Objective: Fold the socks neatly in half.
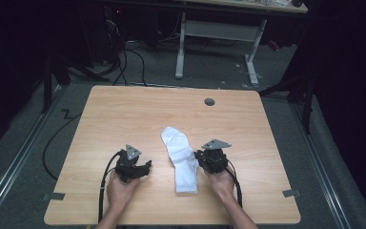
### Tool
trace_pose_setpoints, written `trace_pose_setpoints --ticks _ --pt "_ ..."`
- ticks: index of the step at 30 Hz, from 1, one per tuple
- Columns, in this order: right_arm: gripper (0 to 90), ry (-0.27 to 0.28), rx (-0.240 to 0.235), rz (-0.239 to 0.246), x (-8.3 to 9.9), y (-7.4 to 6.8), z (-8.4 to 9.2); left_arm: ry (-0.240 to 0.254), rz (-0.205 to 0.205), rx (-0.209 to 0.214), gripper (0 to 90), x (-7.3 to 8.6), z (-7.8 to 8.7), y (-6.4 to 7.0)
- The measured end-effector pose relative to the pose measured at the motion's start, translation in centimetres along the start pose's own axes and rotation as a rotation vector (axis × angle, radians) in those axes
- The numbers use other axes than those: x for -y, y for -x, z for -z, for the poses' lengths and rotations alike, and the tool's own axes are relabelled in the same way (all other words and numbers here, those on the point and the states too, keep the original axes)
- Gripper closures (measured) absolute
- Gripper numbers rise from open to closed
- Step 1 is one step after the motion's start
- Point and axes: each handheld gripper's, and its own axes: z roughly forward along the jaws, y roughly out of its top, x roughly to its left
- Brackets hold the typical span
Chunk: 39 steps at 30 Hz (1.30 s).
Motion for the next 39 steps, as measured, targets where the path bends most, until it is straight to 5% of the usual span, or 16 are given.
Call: trace_pose_setpoints --ticks 4,9,16,18,19,22,28,34,36,37,39 --pt "67.3 -0.012 -0.018 -0.019 0.2 0.0 -0.8 0.000 0.000 0.000 32.6 0.0 0.0 0.0" --pt "88.4 -0.020 -0.027 -0.011 0.4 0.0 -1.8 0.000 0.000 0.000 32.7 0.0 0.0 0.0" --pt "89.8 0.011 -0.053 0.011 0.2 0.2 -0.5 0.000 0.000 0.000 32.6 0.0 0.0 0.0" --pt "85.8 0.014 -0.041 0.016 0.2 0.2 -0.6 0.000 0.000 0.000 32.6 0.0 0.0 0.0" --pt "71.0 0.018 -0.023 0.008 0.2 0.1 -0.9 0.000 0.000 0.000 32.6 0.0 0.0 0.0" --pt "65.9 0.006 -0.023 0.004 0.2 -0.2 -1.6 -0.001 0.000 0.000 32.6 0.0 0.0 0.0" --pt "89.8 -0.019 -0.012 0.031 0.3 -0.4 -2.3 -0.001 0.000 0.000 32.6 0.0 0.0 0.0" --pt "90.0 -0.003 -0.023 0.045 0.1 -0.4 -1.4 0.000 0.000 0.000 32.6 0.0 0.0 0.0" --pt "87.0 0.001 -0.018 0.048 0.1 -0.5 -1.2 -0.001 0.000 0.000 32.6 0.0 0.0 0.0" --pt "68.3 0.021 0.004 0.048 -0.1 -0.5 -1.2 -0.001 0.000 0.000 32.6 0.0 0.0 0.0" --pt "63.0 0.013 -0.004 0.032 -0.3 -0.6 -1.6 0.000 0.000 0.000 32.6 0.0 0.0 0.0"
